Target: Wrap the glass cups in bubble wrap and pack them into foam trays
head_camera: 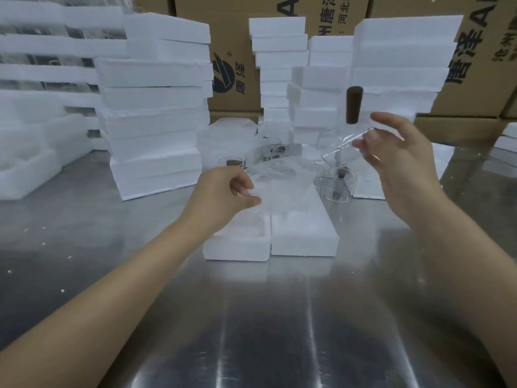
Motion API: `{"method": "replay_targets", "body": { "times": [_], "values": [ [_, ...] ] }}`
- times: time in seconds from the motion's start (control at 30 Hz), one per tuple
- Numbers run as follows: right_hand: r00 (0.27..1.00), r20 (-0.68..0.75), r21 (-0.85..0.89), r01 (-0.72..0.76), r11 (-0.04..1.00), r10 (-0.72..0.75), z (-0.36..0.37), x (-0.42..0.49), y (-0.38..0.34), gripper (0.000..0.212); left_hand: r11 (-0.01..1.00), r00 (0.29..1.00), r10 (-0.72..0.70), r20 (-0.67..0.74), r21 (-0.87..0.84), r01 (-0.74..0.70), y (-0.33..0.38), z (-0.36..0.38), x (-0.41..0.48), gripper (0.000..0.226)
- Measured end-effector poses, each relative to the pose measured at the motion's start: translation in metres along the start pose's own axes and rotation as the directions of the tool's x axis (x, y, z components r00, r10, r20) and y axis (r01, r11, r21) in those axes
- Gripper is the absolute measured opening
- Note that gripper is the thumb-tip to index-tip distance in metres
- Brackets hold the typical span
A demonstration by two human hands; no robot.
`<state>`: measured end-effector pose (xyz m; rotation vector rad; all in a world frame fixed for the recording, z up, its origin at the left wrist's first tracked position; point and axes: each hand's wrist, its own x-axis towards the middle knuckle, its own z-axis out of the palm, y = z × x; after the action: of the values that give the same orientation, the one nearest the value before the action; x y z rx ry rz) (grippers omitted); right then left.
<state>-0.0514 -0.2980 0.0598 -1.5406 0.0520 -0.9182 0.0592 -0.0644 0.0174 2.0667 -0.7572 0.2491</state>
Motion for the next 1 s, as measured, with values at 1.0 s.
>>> {"method": "replay_targets", "body": {
  "times": [1.0],
  "values": [
    [0.826, 0.445, -0.031, -0.373, 0.927, 0.347, 0.03, -0.025, 0.011, 0.016, 0.954, 0.973, 0.18, -0.144, -0.216, -0.208, 0.018, 0.007, -0.009, 0.072]
  ]
}}
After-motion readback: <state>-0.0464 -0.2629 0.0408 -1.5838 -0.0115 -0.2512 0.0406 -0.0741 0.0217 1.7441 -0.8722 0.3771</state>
